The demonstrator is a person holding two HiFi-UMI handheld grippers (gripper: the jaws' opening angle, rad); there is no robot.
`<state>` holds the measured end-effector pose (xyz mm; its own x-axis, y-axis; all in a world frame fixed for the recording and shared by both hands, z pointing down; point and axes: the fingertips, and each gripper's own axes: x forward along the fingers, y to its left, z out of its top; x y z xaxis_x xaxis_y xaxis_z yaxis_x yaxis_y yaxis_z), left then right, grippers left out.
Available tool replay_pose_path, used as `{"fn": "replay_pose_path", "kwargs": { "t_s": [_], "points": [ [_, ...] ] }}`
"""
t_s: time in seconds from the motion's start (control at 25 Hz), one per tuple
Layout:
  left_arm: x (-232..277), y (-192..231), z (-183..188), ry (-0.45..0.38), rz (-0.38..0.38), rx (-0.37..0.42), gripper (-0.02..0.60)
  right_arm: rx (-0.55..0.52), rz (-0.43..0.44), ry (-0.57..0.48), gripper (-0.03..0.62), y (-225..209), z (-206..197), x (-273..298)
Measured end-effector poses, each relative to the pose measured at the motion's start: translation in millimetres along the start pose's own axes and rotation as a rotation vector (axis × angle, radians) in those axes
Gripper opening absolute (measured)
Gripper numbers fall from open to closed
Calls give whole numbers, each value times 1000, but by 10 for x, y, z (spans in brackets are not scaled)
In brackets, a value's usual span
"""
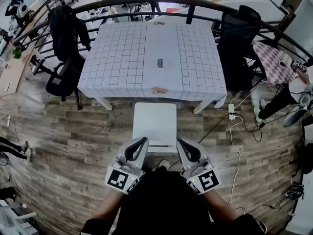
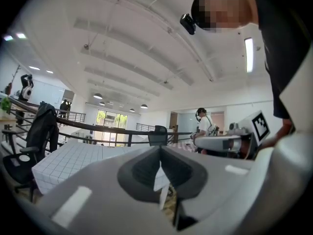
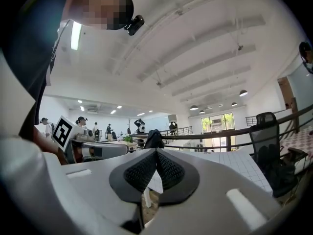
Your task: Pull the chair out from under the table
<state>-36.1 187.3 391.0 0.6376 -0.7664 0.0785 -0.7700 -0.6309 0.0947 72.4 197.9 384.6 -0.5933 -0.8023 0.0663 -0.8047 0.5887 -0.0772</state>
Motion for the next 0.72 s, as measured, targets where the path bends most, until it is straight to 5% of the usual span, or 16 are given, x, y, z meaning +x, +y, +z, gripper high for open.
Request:
{"fn": "replay_pose_path", "kwargs": {
  "t_s": [0.36, 0.72],
  "points": [
    [29, -67, -97, 13, 65, 13, 11, -18, -109, 13, -2, -169, -43, 4],
    [-93, 45, 1, -74, 251, 92, 11, -66, -212, -48, -2, -213, -40, -57]
  ]
}}
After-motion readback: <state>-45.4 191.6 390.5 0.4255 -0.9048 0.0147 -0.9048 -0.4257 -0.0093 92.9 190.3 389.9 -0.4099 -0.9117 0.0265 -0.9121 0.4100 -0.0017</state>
